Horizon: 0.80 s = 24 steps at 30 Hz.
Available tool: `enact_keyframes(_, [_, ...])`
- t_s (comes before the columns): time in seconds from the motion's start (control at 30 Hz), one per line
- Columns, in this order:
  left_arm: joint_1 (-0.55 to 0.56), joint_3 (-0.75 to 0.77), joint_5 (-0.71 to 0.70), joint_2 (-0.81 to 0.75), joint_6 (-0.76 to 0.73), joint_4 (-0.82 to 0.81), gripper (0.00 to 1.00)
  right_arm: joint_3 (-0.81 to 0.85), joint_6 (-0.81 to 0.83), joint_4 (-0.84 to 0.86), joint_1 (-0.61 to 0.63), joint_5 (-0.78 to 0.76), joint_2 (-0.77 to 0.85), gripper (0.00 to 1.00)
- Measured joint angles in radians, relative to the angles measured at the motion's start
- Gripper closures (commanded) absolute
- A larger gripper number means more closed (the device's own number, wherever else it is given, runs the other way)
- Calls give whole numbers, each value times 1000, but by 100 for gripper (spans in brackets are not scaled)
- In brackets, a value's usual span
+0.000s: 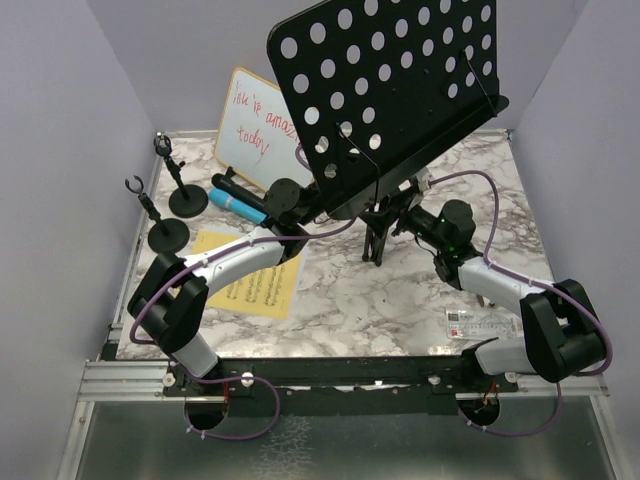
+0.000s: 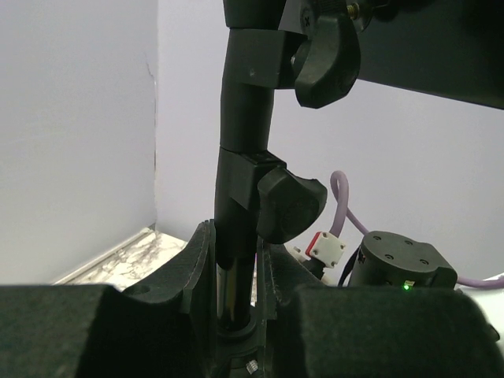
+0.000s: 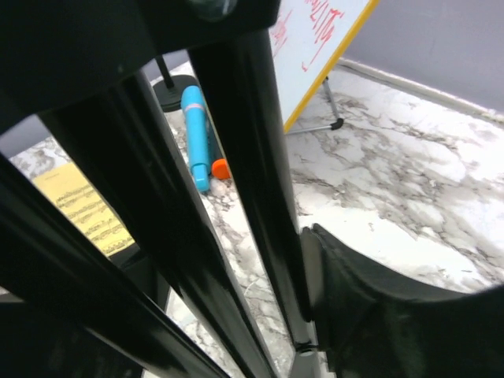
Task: Pack up the instrument practice props
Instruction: Close the music stand at the center of the board, then place the music stand at the center of the board.
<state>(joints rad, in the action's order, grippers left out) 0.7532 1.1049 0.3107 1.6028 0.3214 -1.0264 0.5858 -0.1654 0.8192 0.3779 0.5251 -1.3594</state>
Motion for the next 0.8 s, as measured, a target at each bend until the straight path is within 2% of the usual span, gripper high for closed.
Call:
enact_keyframes(0.2, [0, 19, -10, 0, 14, 37, 100, -5, 26, -12, 4, -13, 15, 57])
enact_keyframes(0.43, [-3, 63, -4, 0, 72, 130, 100, -17, 4, -124, 7, -13, 93, 73])
enact_keyframes(0.57, [-3, 74, -4, 5, 127, 162, 100, -43, -39, -180, 7, -12, 149, 77])
enact_keyframes(0.8, [8, 90, -7, 55, 269, 171, 100, -145, -157, -190, 9, -19, 253, 91])
